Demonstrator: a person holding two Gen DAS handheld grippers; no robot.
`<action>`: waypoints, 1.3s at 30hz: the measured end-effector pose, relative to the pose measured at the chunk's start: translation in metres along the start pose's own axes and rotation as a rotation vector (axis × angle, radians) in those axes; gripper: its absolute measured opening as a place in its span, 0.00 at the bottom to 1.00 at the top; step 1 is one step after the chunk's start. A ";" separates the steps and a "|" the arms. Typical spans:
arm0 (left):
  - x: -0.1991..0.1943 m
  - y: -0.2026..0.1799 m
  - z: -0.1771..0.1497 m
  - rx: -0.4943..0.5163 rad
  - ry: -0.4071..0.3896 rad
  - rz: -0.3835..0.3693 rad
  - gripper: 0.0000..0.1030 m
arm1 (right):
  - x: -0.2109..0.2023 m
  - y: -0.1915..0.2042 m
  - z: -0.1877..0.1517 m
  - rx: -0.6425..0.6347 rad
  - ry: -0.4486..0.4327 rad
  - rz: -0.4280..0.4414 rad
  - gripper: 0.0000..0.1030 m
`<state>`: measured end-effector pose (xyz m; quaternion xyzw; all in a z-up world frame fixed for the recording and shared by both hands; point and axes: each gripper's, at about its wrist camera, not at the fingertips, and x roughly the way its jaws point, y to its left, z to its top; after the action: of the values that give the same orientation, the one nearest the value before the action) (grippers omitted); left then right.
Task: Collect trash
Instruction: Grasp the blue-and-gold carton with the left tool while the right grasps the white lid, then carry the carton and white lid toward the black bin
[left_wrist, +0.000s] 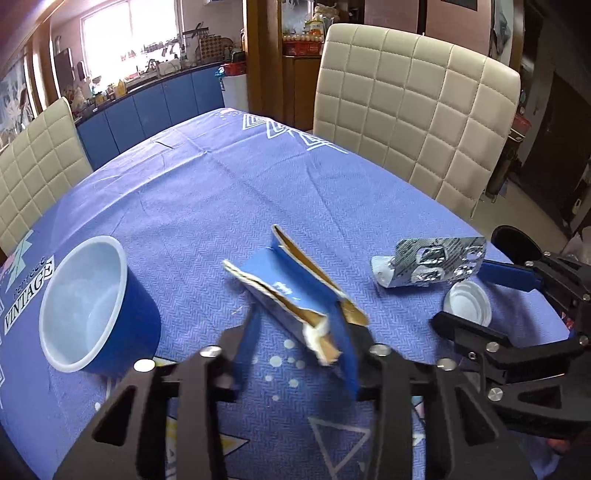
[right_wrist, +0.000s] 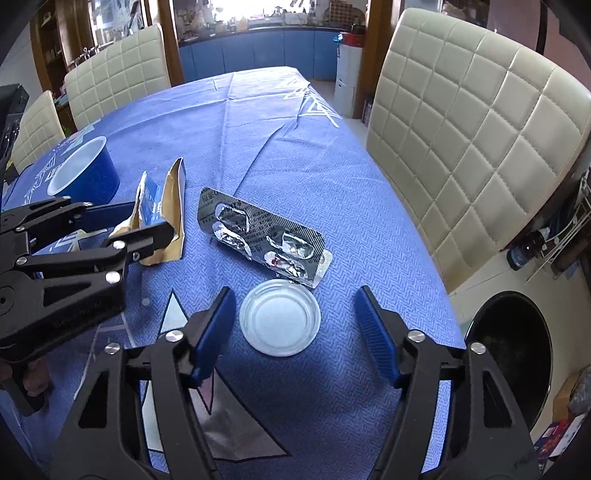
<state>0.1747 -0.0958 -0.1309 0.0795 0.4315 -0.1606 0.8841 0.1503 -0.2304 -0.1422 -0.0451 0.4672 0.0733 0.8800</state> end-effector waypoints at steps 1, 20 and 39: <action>0.000 0.000 0.000 0.004 -0.001 0.001 0.30 | 0.000 0.001 0.001 -0.002 -0.002 0.002 0.62; -0.019 -0.002 -0.011 0.045 -0.013 0.035 0.03 | -0.013 0.004 -0.003 -0.026 -0.005 0.007 0.40; -0.093 -0.027 -0.029 0.075 -0.102 0.043 0.04 | -0.093 0.008 -0.025 -0.054 -0.095 -0.036 0.40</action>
<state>0.0900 -0.0928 -0.0755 0.1137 0.3777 -0.1615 0.9046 0.0773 -0.2340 -0.0795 -0.0736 0.4220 0.0722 0.9007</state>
